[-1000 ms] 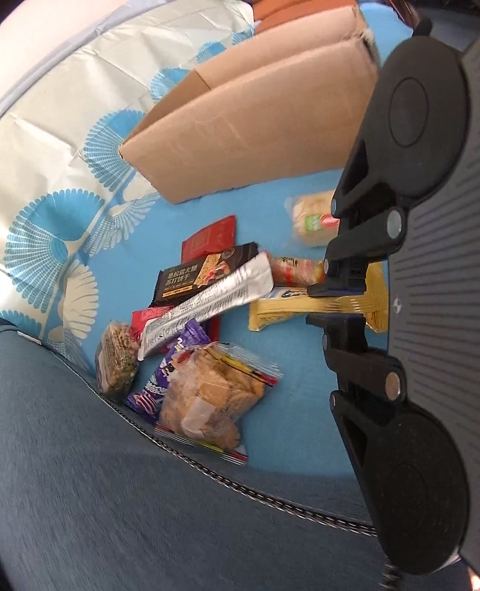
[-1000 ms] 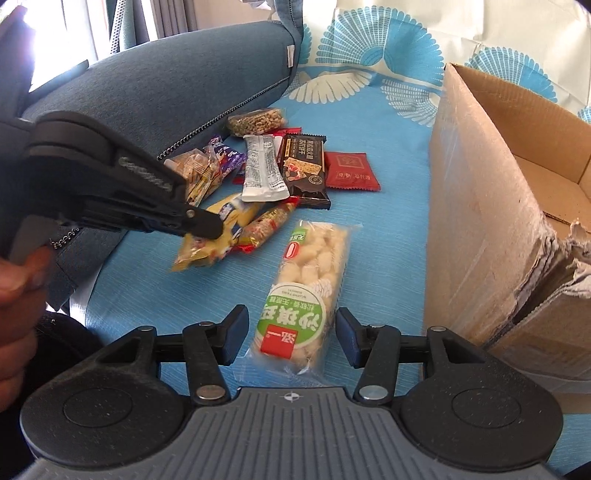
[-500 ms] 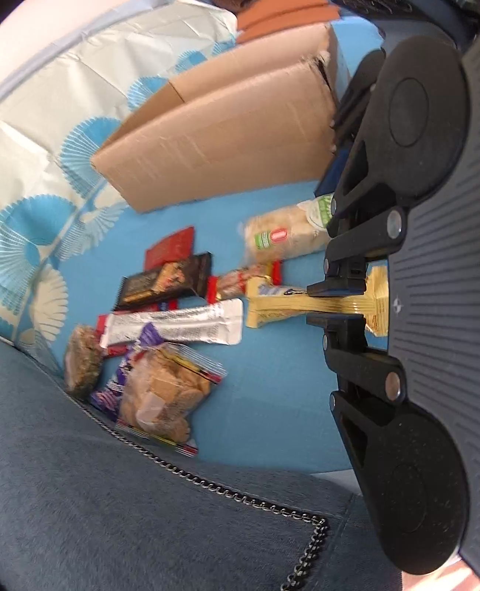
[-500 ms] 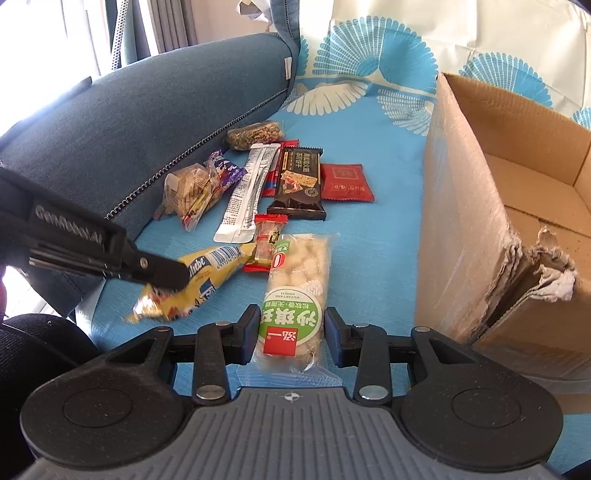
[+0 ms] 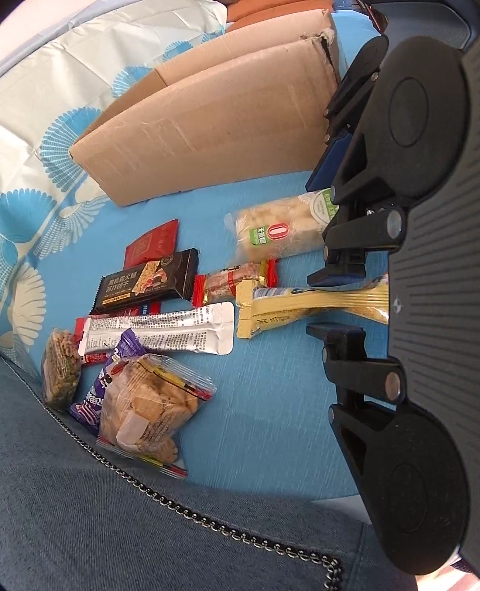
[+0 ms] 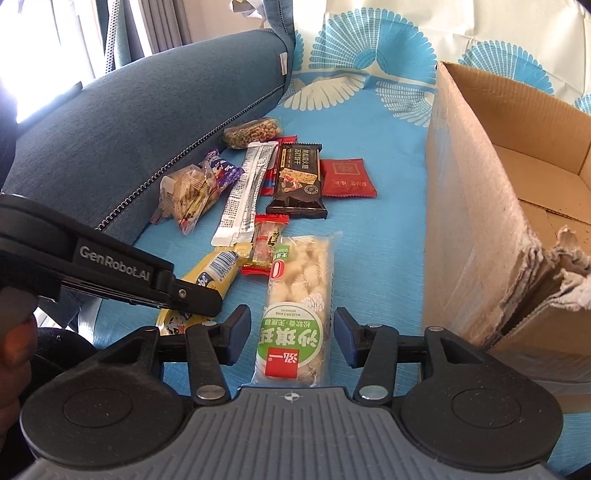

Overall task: Organize snacks
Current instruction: 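Lift both held snacks and carry them toward the cardboard box, then open both tools over the box to drop the peanut bar and yellow bar, then grasp the small red-wrapped candy with the right tool while the left tool returns to the snacks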

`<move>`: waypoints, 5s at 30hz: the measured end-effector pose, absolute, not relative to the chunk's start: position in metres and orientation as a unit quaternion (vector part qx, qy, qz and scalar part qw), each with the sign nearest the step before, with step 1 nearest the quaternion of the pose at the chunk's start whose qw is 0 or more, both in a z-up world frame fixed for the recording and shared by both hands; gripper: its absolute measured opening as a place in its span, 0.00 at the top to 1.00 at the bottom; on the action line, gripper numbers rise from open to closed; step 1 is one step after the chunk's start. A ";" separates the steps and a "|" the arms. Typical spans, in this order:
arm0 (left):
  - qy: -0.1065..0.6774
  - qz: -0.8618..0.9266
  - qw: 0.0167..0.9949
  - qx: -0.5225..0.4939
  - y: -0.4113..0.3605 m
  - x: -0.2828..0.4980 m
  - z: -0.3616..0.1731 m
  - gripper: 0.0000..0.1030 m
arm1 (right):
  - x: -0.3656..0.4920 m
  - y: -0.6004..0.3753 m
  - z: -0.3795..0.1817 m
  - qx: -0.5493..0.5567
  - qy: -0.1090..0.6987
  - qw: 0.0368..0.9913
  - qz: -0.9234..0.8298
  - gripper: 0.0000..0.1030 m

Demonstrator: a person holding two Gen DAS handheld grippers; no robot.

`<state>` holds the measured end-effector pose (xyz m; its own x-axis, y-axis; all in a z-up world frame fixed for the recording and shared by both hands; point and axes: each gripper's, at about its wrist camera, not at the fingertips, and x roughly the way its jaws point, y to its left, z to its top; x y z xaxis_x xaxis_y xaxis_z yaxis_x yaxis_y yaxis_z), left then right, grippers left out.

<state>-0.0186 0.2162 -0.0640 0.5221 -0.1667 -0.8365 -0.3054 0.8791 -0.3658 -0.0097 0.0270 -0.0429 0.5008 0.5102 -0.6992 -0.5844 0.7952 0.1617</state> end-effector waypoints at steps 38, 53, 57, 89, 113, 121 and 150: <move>0.366 0.012 0.903 -0.224 0.209 -0.070 -0.016 0.93 | -0.056 0.006 0.005 -0.082 0.269 0.906 0.317 0.63; 0.307 -0.008 0.916 -0.257 0.218 -0.081 -0.004 0.92 | -0.036 -0.085 0.048 0.023 0.196 0.935 0.295 0.63; 0.311 -0.003 0.916 -0.252 0.217 -0.075 -0.008 0.92 | -0.034 -0.087 0.048 0.026 0.174 0.939 0.297 0.63; 0.267 -0.086 0.931 -0.232 0.069 0.049 0.073 0.92 | 0.013 -0.173 0.030 0.223 0.134 0.962 0.079 0.63; 0.205 0.003 0.975 -0.082 0.125 -0.060 0.043 0.30 | 0.001 -0.150 0.040 0.167 0.148 0.969 0.105 0.29; 0.280 0.009 0.957 -0.070 0.186 -0.075 -0.006 0.52 | -0.010 -0.129 0.043 0.125 0.156 0.971 0.130 0.28; 0.277 0.058 0.924 -0.258 0.251 -0.076 -0.014 0.76 | -0.037 -0.049 0.035 0.000 0.168 0.935 0.312 0.68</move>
<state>-0.0764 0.2508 -0.0140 0.8394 -0.0361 -0.5424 -0.2501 0.8603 -0.4443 -0.0366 -0.0490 0.0351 0.7483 0.5843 -0.3140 -0.5843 0.8047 0.1049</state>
